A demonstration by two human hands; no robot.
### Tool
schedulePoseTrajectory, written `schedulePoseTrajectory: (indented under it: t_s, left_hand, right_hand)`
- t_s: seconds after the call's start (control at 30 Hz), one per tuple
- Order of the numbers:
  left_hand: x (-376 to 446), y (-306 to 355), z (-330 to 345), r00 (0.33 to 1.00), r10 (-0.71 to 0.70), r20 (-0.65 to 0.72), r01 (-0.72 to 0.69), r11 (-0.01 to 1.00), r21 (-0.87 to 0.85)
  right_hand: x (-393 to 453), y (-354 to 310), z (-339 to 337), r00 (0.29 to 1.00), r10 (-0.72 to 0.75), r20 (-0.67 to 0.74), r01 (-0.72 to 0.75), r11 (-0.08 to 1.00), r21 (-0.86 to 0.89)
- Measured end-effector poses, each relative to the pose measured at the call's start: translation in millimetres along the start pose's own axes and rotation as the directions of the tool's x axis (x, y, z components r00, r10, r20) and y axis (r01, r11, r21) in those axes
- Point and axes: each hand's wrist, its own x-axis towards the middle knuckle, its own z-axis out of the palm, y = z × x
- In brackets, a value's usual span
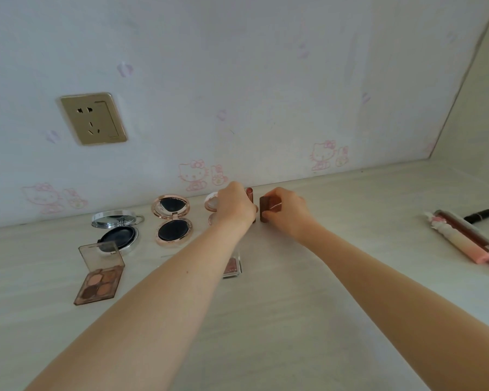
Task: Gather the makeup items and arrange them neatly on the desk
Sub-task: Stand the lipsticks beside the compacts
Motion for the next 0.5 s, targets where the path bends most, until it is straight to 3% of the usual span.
schedulePoseTrajectory:
  t_s: [0.2, 0.5]
  left_hand:
    - [0, -1, -1, 1.0, 0.006, 0.016, -0.006, 1.0, -0.003]
    - [-13, 4, -10, 0.998, 0.059, -0.028, -0.058, 0.997, 0.043]
  right_hand:
    - [2, 3, 2, 1.0, -0.016, 0.015, 0.017, 0.995, -0.095]
    - [-7, 4, -2, 1.0, -0.017, 0.019, 0.018, 0.999, -0.048]
